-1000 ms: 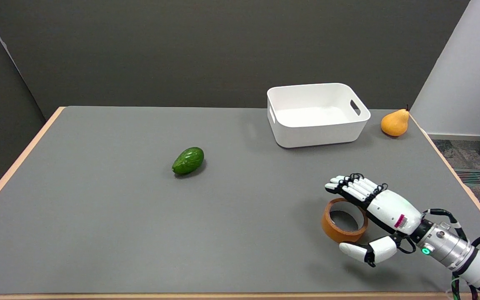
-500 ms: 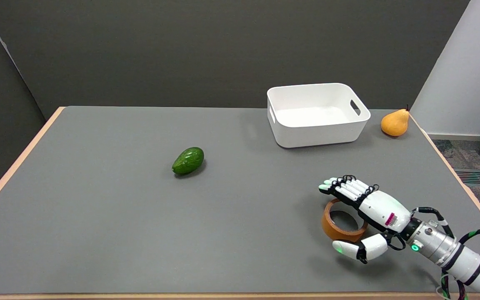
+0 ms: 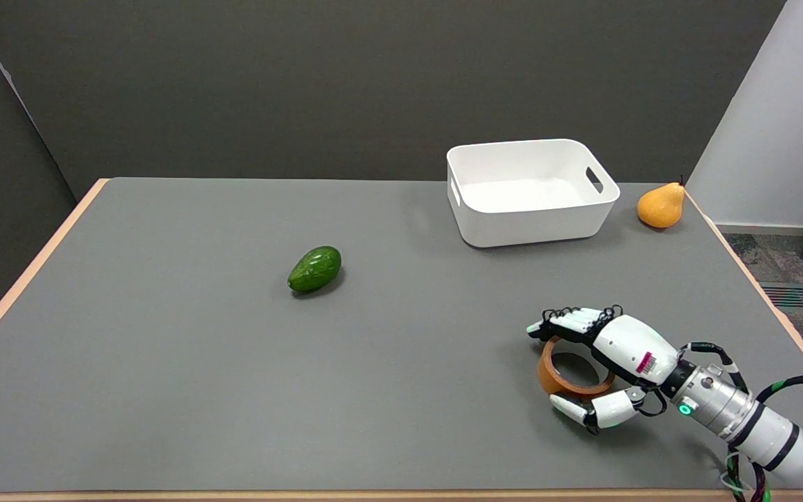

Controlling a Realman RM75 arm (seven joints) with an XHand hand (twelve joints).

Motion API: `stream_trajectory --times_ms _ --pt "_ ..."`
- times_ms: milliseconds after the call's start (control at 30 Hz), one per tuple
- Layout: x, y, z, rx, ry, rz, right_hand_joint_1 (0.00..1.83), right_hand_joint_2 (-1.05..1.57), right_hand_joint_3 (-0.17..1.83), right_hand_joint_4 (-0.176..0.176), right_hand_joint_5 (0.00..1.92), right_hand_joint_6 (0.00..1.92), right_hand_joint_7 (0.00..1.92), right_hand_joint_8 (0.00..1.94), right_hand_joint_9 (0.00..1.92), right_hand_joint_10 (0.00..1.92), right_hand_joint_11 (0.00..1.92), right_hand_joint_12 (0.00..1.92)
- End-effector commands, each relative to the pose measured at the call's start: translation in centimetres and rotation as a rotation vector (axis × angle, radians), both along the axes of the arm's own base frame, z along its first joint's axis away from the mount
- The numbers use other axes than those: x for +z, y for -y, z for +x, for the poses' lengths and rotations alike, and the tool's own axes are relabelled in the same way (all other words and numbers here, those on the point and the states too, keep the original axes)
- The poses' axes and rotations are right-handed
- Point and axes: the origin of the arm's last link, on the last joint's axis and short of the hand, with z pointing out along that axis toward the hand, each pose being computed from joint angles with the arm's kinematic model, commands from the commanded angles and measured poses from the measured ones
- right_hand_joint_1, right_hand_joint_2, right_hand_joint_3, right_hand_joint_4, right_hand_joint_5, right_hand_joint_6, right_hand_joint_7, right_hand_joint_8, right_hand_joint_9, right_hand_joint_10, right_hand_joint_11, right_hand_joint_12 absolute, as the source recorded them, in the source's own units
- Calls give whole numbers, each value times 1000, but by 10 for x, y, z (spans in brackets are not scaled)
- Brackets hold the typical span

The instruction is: Pick up yellow tape.

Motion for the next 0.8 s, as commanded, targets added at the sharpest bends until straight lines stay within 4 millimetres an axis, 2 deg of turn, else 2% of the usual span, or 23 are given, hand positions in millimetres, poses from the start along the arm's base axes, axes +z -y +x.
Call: stream_trajectory --times_ms 33,100,167,400,467,533,800 --pt "-7 9 7 80 -33 50 1294 1101 277 17 526 1087 757 1404 729 1216 682 1751" --pt "-7 12 12 108 -43 61 1167 1200 141 -84 567 1565 841 1307 796 1277 786 1792" --pt "-6 17 18 135 -44 64 1325 1159 149 -144 577 1536 827 1262 798 1438 871 1823" --pt "-6 45 52 250 -64 92 1341 1122 215 -144 590 1531 827 1277 795 1454 888 1893" --pt "-9 58 69 306 -72 105 1339 1141 184 -145 578 1538 819 1291 786 1464 913 1911" --pt "-12 70 86 355 -83 117 1343 1148 175 -171 560 1536 827 1311 785 1466 898 1915" --pt "-23 135 167 518 -204 56 1348 1130 205 -176 567 1519 837 1311 790 1466 904 1921"
